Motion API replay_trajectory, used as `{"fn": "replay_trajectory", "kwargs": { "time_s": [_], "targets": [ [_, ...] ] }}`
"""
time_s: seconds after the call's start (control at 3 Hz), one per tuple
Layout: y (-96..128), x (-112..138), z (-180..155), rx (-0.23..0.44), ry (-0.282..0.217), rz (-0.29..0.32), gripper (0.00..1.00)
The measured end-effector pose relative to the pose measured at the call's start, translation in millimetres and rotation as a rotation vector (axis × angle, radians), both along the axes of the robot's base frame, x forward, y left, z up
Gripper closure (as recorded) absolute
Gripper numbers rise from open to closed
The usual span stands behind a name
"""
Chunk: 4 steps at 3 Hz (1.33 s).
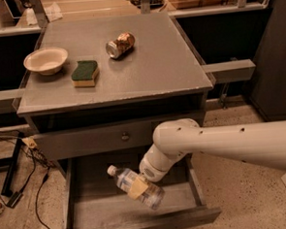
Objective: Place blue plastic bottle into middle drawer
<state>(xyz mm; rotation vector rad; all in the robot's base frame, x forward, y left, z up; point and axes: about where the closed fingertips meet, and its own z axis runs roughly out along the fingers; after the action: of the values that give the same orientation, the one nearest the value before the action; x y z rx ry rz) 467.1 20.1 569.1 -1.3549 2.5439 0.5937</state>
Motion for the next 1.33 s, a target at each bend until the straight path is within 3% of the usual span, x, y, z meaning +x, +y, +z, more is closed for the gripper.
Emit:
{"fn": "replay_trajectory", "kwargs": {
  "time_s": [0.33,0.67,1.0,1.33],
  "targets": [
    [0,0,-1,0.0,0.0,-0.001,1.0],
    [7,2,-14,-0.022,0.003,-0.051,1.0],
    [13,17,-37,-0.066,-0.017,-0.136,1.0],
    [17,29,-57,-0.104,-0.033,-0.182,1.0]
  ]
}}
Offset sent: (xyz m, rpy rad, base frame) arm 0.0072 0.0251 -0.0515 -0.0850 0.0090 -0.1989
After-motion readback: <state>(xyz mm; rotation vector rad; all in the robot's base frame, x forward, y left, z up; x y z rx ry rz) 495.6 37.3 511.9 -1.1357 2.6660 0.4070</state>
